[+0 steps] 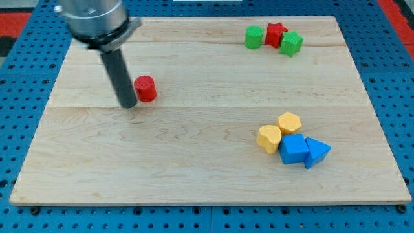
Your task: Push the red circle into green circle
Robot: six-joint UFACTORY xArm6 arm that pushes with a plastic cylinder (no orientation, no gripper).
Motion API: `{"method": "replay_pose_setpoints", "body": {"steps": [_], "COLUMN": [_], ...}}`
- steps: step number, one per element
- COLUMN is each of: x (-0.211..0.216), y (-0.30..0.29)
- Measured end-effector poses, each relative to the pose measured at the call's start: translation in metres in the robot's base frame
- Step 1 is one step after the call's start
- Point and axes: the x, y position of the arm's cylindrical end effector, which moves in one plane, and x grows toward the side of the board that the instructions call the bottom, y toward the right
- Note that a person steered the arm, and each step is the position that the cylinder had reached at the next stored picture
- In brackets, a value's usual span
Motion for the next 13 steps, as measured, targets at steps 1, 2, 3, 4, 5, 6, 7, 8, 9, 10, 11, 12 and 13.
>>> {"method": "replay_pose_setpoints", "body": {"steps": [1,2,3,4,5,6,7,8,9,10,11,12,13], "x": [-0.016,-0.016,-0.017,-0.017,-0.009,-0.001,-0.006,-0.008,-0.018,-0.049,-0.050,-0.053,-0.049], "y": [0.045,0.082,0.087,0.087,0.086,0.073,0.081,0.042,0.014,0.060,0.135,0.147,0.133]}}
